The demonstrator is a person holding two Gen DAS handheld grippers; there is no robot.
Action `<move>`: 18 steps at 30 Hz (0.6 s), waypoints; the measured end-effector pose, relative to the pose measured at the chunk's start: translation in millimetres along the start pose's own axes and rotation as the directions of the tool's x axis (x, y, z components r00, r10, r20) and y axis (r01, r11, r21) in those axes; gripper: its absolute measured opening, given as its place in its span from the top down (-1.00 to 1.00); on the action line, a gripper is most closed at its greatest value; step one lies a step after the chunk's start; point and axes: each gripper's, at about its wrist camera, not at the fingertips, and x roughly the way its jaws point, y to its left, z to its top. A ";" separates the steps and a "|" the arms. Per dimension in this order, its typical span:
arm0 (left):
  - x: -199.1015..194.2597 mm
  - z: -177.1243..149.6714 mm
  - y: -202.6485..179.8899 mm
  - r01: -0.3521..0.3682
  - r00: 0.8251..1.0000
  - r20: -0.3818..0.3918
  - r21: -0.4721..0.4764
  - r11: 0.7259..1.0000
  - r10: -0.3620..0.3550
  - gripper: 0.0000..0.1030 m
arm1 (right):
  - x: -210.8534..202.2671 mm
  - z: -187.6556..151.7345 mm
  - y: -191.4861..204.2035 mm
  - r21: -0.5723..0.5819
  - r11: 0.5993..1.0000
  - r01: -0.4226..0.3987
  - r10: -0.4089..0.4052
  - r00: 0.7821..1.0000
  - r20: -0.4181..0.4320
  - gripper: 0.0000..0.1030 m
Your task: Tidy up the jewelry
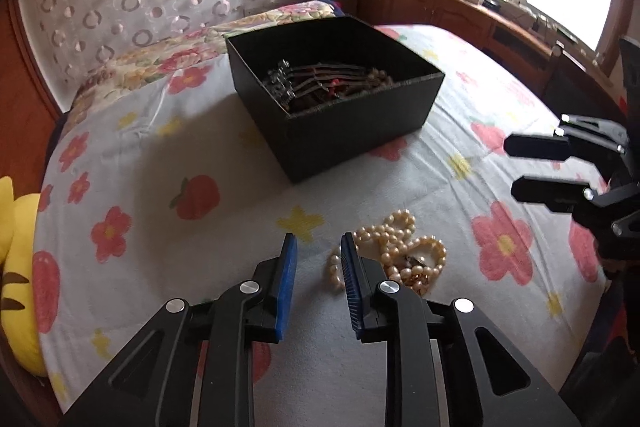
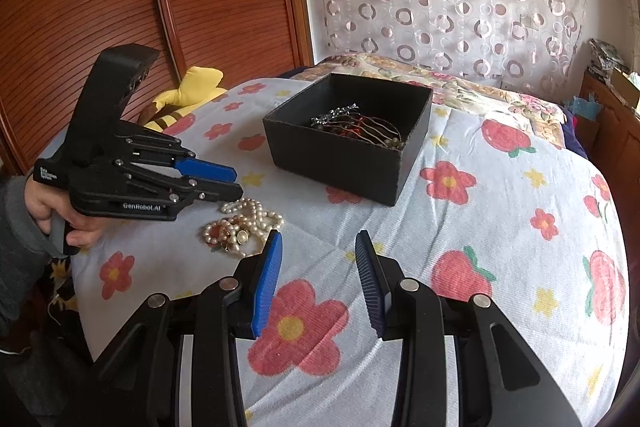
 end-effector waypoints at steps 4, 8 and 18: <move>3.3 -1.1 -4.6 -0.015 1.000 -0.007 0.026 1.000 0.015 0.59 | 0.3 -1.0 -0.9 0.001 1.000 -0.001 0.001 1.000 0.000 0.21; 2.9 -0.4 -9.4 0.004 1.000 -0.005 0.046 0.999 -0.004 0.87 | 0.5 -2.3 -1.1 0.000 1.000 -0.004 0.004 1.000 0.001 0.21; -31.3 3.2 -22.8 0.021 0.994 0.109 0.025 0.999 -0.023 0.94 | 6.3 -5.3 5.3 -0.007 1.000 -0.015 0.015 1.000 -0.012 0.21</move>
